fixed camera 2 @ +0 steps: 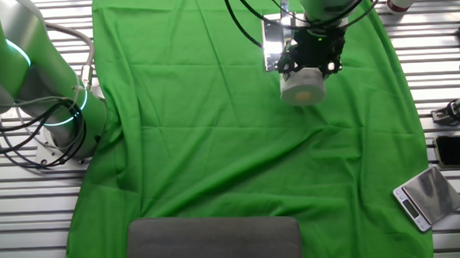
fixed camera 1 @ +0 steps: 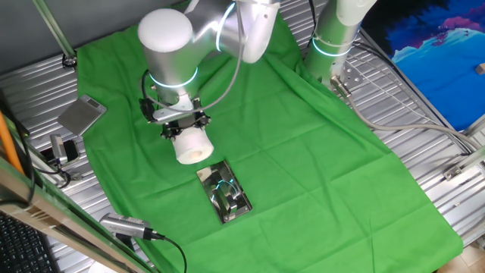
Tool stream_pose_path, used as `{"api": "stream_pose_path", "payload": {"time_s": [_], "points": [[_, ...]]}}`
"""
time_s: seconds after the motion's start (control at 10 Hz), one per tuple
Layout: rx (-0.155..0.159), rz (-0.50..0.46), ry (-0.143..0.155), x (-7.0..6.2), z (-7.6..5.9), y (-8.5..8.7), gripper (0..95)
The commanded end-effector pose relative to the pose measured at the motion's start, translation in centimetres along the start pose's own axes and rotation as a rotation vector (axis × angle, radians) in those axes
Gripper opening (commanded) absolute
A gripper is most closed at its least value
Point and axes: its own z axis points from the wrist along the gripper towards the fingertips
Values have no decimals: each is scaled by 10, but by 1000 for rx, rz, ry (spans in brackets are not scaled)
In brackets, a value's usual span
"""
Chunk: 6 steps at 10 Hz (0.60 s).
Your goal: Put the toilet paper on its holder
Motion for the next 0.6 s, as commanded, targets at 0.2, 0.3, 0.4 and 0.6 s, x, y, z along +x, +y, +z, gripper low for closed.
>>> {"api": "stream_pose_path", "payload": {"time_s": [0.2, 0.3, 0.4, 0.6], "points": [[-5, -66, -9, -1, 0, -1, 0], [-6, -76, -10, -1, 0, -1, 0], [-9, -72, -20, -1, 0, -1, 0], [-32, -65, -41, -1, 0, -1, 0]]}}
